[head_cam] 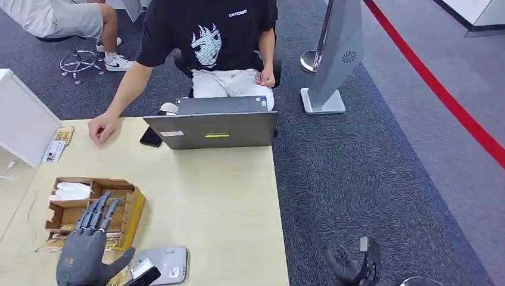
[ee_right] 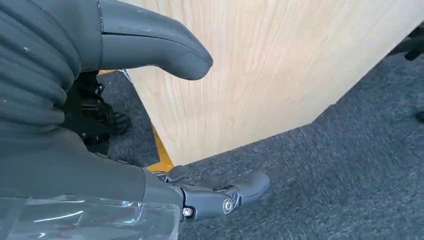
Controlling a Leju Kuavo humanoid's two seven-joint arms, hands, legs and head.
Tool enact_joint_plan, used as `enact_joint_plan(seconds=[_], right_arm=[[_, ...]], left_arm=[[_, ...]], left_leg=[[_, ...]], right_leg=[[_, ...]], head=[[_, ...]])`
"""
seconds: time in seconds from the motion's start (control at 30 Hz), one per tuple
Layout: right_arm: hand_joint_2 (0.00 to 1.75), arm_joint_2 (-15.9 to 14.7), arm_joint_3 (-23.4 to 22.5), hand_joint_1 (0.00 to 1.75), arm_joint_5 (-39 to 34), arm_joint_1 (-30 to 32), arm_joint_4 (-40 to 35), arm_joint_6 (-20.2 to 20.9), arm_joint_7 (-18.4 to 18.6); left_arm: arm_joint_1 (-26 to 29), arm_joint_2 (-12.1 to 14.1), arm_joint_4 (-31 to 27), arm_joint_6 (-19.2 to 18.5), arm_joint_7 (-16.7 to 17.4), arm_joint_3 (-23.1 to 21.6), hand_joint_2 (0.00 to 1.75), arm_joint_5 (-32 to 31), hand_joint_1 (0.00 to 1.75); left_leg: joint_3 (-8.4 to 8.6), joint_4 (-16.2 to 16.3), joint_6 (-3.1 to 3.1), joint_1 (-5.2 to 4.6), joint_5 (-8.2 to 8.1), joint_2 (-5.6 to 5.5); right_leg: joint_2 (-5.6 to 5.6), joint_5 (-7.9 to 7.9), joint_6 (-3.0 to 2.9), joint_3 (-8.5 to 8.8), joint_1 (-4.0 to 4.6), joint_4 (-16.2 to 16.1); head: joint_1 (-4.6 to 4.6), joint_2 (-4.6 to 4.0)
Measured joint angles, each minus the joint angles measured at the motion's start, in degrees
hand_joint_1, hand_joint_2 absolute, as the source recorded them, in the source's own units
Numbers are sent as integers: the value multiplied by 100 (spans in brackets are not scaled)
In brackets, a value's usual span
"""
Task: Pass the card to the sensor for recognition and then transmit it.
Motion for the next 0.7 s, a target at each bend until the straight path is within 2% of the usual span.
enact_joint_plan(seconds=[0.1, 0.3, 0.43, 0.7], right_arm=[[175, 0, -48, 0, 2, 70, -81, -24, 18], [175, 0, -151, 0, 28, 156, -203, -24, 48], [175, 2, -225, 0, 112, 180, -238, -2, 105], [175, 9, -308, 0, 192, 179, -251, 79, 127]], left_arm=[[245, 72, -13, 216, 78, 267, 175, 50, 0], [614, 90, -85, 240, 150, 888, 175, 90, 0], [807, 26, -85, 14, -106, 1329, 175, 79, 0], [869, -79, -33, -95, -186, 1484, 175, 28, 0]], left_leg=[[-2, 0, 0, 0, 0, -3], [-1, -1, 0, 0, 0, -2], [0, 0, 0, 0, 0, -2], [0, 0, 0, -1, 0, -5]], right_leg=[[-3, -3, 1, 0, 0, 0], [-4, -2, 1, 2, 0, 0], [-4, -2, 1, 3, 0, 0], [-6, -2, 2, 4, -1, 0]], head=[[2, 0], [2, -2], [2, 0], [2, -2]])
